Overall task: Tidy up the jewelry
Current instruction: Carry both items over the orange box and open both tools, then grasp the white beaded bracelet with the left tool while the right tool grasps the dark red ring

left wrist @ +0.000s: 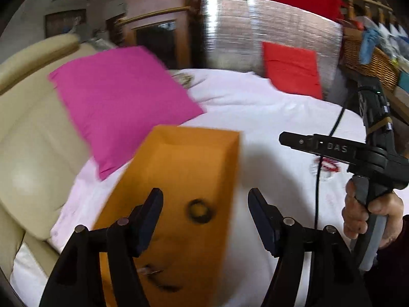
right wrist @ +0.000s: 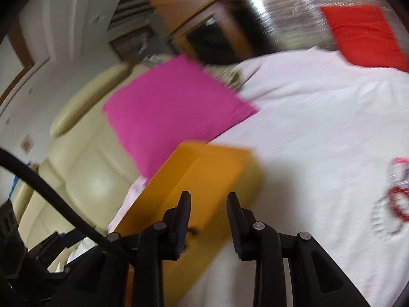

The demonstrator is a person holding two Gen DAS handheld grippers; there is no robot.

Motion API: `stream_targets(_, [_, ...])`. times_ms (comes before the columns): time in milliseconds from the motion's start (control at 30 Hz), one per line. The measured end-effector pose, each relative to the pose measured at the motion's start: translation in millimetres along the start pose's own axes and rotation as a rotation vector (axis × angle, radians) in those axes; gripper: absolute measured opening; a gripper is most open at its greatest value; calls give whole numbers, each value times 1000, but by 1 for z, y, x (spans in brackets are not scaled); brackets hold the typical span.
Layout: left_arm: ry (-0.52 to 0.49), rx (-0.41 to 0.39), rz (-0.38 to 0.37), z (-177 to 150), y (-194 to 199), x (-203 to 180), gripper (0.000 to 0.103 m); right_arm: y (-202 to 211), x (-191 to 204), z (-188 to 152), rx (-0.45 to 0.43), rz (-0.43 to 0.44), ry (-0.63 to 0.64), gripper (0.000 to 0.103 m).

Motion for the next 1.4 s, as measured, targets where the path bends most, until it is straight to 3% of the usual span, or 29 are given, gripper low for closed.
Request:
stream_targets(233, [-79,58,-143,8,-40,-105,70,74,-101,4,-35,-211,-105,32])
stream_targets(500, [-138,161,-175,-11,-111,-189,70,185,-213,-7,-65,-401,-238,32])
stream_targets(767, [-147,225,-217,-22,-147,-230,74,240,-296,-44,41,-577,-313,32])
stream_targets(933, [-163,261,-206,-23,-171,-244,79,259,-331,-65,73,-606,-365,32])
stream_targets(1133, [-124,264,-229,-20,-185,-240,79,241,-350,-72,100,-595,-401,32])
stream_targets(1200, [-122,255,-240,-20,-188,-240,73,229,-349,-70,122,-626,-368,32])
stream_targets(1267, [-133,245,-257,-19,-188,-242,47,221,-345,-69,120,-669,-313,33])
stream_targets(1300, [-134,244,-273,-19,-186,-243,40,218,-343,-68,120,-682,-298,30])
stream_targets(1333, [-136,248,-289,-17,-188,-242,29,215,-340,-68,121,-696,-282,25])
stream_targets(1367, [-146,243,-290,-18,-187,-243,27,212,-336,-66,128,-700,-264,9])
stream_targets(1400, [-161,236,-287,-18,-185,-244,23,209,-331,-64,132,-704,-248,6])
Point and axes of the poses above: each gripper's, at about its wrist camera, not at the fingertips, and y roughly against the way its jaws point, x to its left, z to its top, the point moved 1 cm from there along -y, roughly the way its jaws point, and after that the axes turned 5 degrees about y, right-handed, at the moved point
